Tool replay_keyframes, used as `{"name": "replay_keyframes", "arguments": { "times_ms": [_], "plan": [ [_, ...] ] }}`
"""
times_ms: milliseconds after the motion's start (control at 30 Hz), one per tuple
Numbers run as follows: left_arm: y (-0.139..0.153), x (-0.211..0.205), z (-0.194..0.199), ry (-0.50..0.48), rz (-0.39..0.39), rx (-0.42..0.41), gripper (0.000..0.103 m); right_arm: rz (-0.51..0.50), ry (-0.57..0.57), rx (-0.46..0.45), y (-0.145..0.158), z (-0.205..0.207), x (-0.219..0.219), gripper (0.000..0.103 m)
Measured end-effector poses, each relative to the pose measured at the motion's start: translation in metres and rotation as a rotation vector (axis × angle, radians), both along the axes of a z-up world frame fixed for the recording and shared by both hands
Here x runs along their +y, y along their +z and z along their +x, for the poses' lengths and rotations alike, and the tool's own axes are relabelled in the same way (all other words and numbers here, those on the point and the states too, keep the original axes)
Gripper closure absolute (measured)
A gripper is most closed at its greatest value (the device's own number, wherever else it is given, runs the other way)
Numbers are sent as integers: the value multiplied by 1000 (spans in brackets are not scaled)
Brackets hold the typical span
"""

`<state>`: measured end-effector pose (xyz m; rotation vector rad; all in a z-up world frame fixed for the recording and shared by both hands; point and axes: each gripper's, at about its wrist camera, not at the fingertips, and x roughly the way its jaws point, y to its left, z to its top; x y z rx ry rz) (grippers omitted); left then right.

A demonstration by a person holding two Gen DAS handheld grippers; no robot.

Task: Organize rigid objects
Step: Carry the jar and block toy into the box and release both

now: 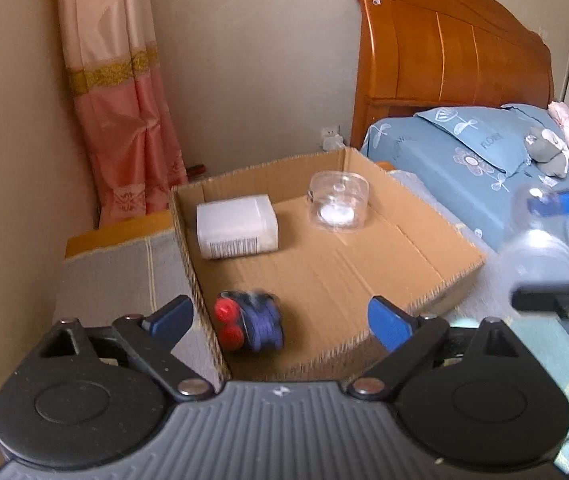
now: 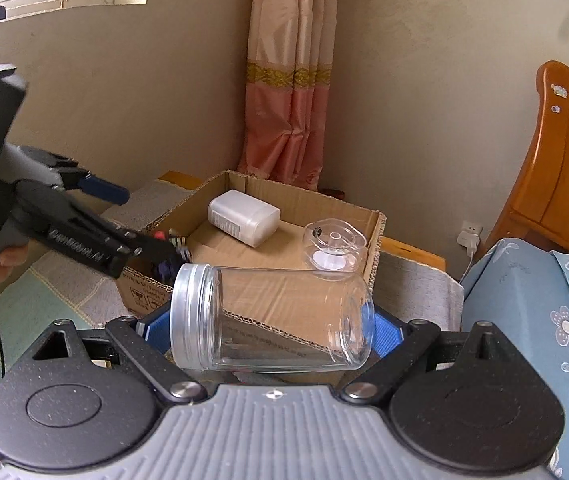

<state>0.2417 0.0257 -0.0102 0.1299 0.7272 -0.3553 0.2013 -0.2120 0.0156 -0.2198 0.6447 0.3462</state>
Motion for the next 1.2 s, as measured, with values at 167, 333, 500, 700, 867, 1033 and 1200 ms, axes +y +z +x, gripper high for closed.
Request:
{"name": "replay_keyframes", "arguments": {
  "times_ms": [167, 333, 500, 700, 867, 1033, 1200],
  "plan": [
    [-6, 5, -23, -13, 28, -9, 4, -6, 1, 7, -3, 10, 6, 7],
    [-9, 16, -40, 10, 14, -10, 4, -12, -4, 10, -2, 25, 11, 7],
    [-12, 22, -52, 25, 39, -18, 4, -11, -15, 13, -1, 45, 15, 7],
    [-16, 26, -63, 42, 51, -27, 3, -22, -20, 20, -7, 63, 21, 1],
    [-21, 23, -70, 35, 65, -27, 2, 8, -23, 35, -11, 55, 19, 0],
    [-26, 20, -78, 32, 57, -18, 2, 8, -27, 46, -13, 40, 13, 0],
    [-32, 14, -86, 31, 58, -2, 2, 28, -35, 62, -23, 20, 1, 0]
  ]
}}
